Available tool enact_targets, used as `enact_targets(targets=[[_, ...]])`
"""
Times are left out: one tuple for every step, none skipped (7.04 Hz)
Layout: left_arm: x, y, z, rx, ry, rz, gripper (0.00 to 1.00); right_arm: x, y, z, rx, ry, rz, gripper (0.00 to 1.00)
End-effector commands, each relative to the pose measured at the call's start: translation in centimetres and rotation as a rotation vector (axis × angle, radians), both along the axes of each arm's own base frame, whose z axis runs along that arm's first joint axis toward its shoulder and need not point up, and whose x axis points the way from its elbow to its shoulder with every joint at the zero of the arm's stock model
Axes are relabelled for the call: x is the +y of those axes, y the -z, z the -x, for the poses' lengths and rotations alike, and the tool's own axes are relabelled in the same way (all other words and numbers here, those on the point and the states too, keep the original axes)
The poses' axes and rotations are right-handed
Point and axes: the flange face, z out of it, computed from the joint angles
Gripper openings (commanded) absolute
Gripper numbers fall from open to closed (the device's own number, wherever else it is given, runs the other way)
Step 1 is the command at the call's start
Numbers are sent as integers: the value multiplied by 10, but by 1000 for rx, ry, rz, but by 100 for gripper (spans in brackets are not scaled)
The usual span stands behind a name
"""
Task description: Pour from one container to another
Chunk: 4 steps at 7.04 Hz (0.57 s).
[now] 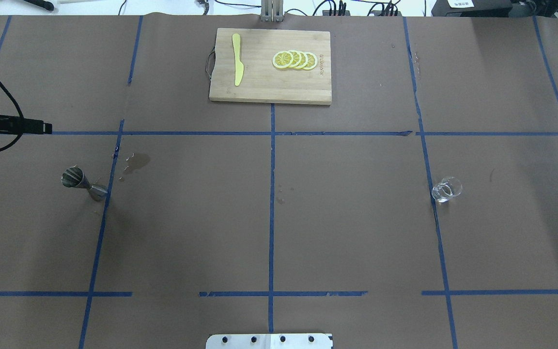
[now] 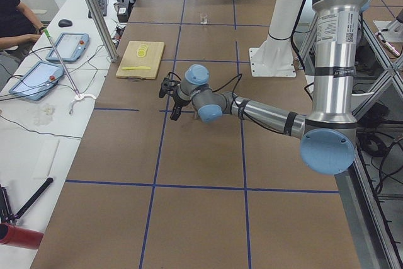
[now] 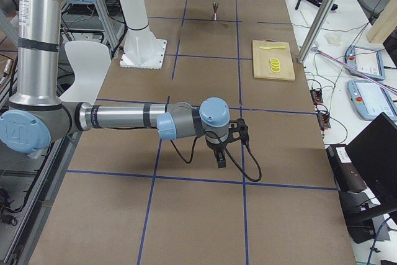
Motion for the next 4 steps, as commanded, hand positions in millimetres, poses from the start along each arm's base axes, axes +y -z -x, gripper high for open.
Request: enact_targets(targets=[[56, 30, -27, -9, 127, -62, 100, 1, -1, -1, 0, -1, 1, 100], [74, 42, -55, 22, 230, -69, 100, 1, -1, -1, 0, -1, 1, 100], [101, 43, -83, 12, 382, -114, 91, 1, 0, -1, 0, -1, -1, 100], [126, 37, -101, -28, 438, -183, 91, 1, -1, -1, 0, -1, 2, 100]])
